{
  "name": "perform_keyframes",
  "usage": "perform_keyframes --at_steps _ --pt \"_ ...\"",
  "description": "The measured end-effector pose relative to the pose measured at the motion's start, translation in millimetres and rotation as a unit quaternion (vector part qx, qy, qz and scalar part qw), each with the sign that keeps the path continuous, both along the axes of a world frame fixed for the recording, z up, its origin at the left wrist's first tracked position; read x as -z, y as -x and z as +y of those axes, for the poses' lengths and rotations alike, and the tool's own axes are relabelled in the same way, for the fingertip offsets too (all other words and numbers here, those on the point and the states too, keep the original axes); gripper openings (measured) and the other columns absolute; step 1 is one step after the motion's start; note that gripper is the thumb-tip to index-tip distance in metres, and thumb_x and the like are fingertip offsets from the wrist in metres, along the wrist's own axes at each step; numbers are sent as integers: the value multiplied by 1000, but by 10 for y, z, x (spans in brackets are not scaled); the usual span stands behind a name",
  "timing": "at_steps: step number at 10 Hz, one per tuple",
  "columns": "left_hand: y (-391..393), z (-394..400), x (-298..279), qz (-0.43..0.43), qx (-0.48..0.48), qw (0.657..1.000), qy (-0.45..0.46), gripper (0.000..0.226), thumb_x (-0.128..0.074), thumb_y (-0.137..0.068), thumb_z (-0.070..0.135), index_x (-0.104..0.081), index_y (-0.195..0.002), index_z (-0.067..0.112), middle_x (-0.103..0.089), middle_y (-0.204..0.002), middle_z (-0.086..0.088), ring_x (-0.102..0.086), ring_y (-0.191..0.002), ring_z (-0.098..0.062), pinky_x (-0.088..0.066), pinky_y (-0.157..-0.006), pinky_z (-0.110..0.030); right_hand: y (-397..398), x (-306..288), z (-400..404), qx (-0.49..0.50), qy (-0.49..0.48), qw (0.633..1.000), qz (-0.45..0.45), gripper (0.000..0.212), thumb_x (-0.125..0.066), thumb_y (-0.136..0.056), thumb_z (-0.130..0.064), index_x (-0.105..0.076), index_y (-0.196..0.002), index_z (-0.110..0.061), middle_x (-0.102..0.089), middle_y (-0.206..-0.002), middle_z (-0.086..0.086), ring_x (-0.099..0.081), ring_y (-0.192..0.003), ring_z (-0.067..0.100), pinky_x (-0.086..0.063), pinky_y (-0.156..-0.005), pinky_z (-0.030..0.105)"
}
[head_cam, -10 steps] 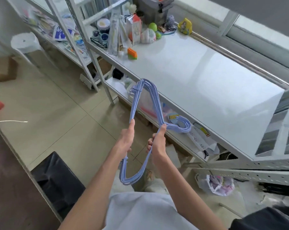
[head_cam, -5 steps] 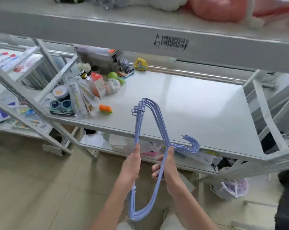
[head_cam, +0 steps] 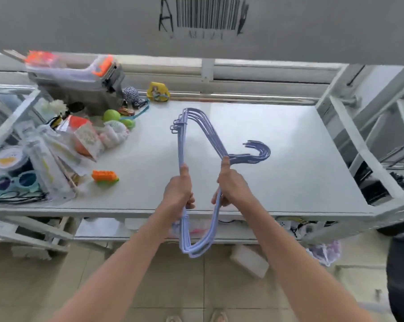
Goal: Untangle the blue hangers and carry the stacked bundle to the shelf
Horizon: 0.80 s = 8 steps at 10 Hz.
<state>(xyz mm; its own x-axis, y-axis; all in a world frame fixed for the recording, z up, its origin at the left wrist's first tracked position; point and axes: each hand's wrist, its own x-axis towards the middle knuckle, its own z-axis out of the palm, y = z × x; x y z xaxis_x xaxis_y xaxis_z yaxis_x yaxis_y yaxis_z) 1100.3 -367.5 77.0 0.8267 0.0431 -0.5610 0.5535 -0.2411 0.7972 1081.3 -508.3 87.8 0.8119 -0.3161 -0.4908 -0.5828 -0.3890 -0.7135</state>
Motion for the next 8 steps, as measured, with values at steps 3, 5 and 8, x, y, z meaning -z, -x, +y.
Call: perform_keyframes --at_steps 3,5,8 --pt "-818 -43 122 -121 249 867 -415 21 -48 -86 29 -57 -95 11 -62 -93 -8 -55 -85 -31 -41 -74 -33 -602 228 -183 -28 60 998 25 72 -9 -113 -39 -54 -139 10 -58 -144 30 -53 -137 42 -41 -108 39" --pt "-1083 -140 80 -127 263 842 -453 14 -51 -86 22 -55 -97 14 -56 -95 -5 -53 -87 -29 -39 -73 -32 -882 219 -265 -60 159 984 45 70 -9 -110 -42 -59 -138 -2 -63 -141 22 -55 -135 37 -36 -113 45" --pt "-1022 61 -108 -118 295 801 -507 72 -27 -93 71 -70 -102 14 -71 -89 -4 -65 -83 -25 -36 -72 -34 -823 182 -409 -97 247 961 79 98 3 -98 -73 -70 -116 -11 -75 -106 13 -67 -109 32 -46 -104 44"
